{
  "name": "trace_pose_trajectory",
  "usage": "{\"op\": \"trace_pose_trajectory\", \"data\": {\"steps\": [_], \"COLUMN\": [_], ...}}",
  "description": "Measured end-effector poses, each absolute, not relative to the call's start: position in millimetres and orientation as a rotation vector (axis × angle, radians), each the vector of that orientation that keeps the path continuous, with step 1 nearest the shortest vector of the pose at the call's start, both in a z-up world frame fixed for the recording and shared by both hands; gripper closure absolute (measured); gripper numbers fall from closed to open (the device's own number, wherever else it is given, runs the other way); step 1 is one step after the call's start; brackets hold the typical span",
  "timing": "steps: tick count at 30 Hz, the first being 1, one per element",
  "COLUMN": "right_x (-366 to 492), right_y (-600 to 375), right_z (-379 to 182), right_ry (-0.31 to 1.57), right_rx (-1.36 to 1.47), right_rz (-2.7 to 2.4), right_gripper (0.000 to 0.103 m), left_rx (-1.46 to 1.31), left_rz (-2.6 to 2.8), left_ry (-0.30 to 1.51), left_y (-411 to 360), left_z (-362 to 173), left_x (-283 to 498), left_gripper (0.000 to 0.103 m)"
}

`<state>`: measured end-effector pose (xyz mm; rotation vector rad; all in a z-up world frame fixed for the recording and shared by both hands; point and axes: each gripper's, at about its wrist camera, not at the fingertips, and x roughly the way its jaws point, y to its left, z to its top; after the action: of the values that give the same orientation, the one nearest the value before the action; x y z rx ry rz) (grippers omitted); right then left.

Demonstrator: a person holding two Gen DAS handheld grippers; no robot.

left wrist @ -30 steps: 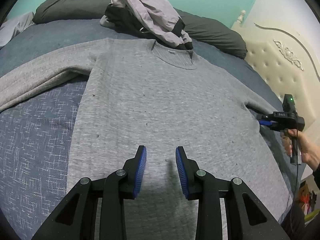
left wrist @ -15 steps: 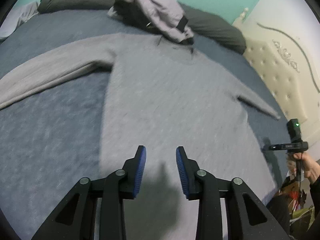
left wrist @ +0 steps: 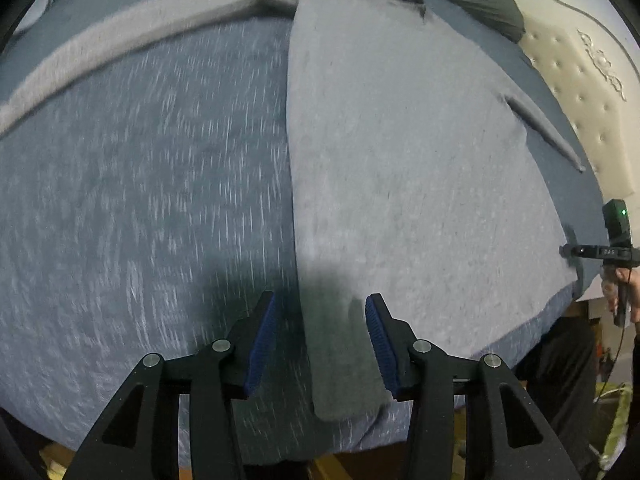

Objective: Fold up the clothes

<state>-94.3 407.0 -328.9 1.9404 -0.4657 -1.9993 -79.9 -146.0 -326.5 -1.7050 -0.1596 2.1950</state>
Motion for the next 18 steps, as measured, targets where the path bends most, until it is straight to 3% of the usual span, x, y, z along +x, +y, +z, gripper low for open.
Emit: {"op": "trace_pose_trajectory", "data": {"steps": [8,10,11,12,13,15,18], "right_x": [-80,-77,-75,-74,-72,-65,-60], "right_y": [407,404,401,398,395,392,388], "right_z": [-328,-328,-329,-330,-329,-326,-312], "right_ry": [-0.478,-0.48,-0.474,-0.459,-0.433,-0.403,-0.375], "right_rx": [1.964,1.952,1.947,1.942,1.934,1.912,1.859], "right_rz": [-2.001,-1.984,-1.972,-1.967,-1.97,-1.978,-1.989], "right_gripper": [0.068,0.068,0.069,0.077,0.085,0.097,0.098], "left_rx": [-1.768,-1.773,-1.774,-1.768,-1.76,-1.745,-1.721], "left_rz": [2.108,2.09,2.08,2.074,2.073,2.079,2.087], "left_ry": [-0.202,-0.183,-0.167,-0.155,-0.151,-0.134,-0.103], "left_y": [-151,-147,-145,-143,-143,-142,-144], "left_z": [-348,-350,-351,-351,-350,-345,-333], "left_x": [-62,-60,-59,-57,-56,-55,-53], "left_gripper": [0.055,0.066,0.08,0.093,0.098,0.099,0.1]}}
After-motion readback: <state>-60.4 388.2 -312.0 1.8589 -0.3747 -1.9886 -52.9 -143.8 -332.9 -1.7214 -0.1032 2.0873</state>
